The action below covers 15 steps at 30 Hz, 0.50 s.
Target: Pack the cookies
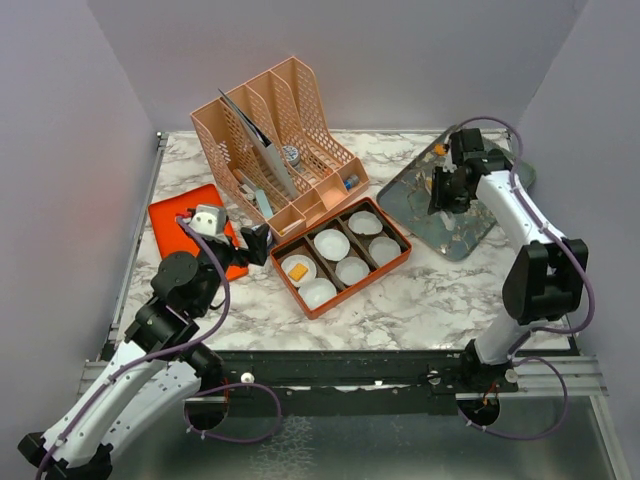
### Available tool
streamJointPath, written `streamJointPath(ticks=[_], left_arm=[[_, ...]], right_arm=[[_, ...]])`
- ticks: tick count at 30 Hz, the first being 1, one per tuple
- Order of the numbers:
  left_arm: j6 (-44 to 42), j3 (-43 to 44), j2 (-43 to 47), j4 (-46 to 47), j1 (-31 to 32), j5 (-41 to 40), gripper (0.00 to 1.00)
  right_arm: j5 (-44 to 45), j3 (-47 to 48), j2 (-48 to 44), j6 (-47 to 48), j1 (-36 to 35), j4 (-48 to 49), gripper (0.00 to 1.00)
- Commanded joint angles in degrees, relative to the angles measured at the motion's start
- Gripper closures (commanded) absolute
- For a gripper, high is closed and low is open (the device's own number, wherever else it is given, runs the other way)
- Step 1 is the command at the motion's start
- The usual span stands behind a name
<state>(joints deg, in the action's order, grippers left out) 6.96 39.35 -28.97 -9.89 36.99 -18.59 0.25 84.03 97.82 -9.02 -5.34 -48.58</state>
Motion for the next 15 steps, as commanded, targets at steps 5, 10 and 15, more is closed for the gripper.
streamJointPath(ticks=[5,10,15], left_arm=[[-0.24,-0.51,-1.70,1.31,-1.45,-0.57,0.01],[-0.13,-0.42,-2.39,1.25,-2.54,-0.27,0.01],[0.06,-0.33,-3.20,1.19,-3.88,-0.05,0.01]], right_arm=[[-1.67,-3.51,-9.01,-0.31,-8.39,1.10,0.95],[-1.64,-5.40,-13.40,0.25,-14.69,0.32,0.95],[-2.19,-6.94,-17.14,0.66,-21.53,-0.83,0.95]])
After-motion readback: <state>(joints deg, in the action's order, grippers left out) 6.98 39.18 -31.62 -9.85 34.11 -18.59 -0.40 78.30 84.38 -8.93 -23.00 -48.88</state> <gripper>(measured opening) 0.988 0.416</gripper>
